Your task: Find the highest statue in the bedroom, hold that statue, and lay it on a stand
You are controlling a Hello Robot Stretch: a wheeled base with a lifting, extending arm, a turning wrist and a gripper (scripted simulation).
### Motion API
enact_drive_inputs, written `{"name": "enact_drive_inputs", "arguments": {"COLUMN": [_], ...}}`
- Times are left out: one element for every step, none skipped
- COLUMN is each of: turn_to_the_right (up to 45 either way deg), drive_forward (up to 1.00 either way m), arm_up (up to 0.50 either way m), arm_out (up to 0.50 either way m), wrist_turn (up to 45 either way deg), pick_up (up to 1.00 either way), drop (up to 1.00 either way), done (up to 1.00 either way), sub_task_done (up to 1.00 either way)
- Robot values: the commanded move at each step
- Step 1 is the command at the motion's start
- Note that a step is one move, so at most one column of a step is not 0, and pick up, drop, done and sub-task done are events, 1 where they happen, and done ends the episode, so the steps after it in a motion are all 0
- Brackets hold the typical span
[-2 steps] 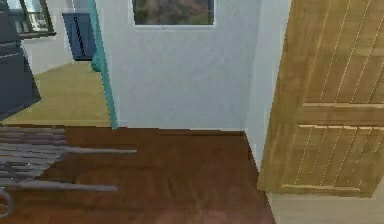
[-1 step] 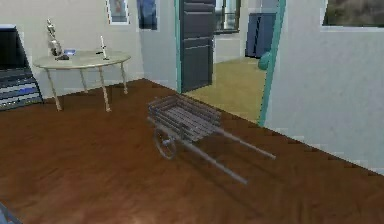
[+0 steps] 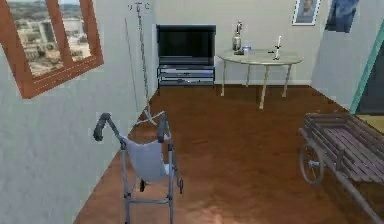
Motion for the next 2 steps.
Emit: {"name": "enact_drive_inputs", "arguments": {"turn_to_the_right": [-36.0,-45.0], "drive_forward": [0.0,0.0], "arm_up": [0.0,0.0], "arm_out": [0.0,0.0], "wrist_turn": [0.0,0.0], "pick_up": [0.0,0.0], "drop": [0.0,0.0], "done": [0.0,0.0], "sub_task_done": [0.0,0.0]}}
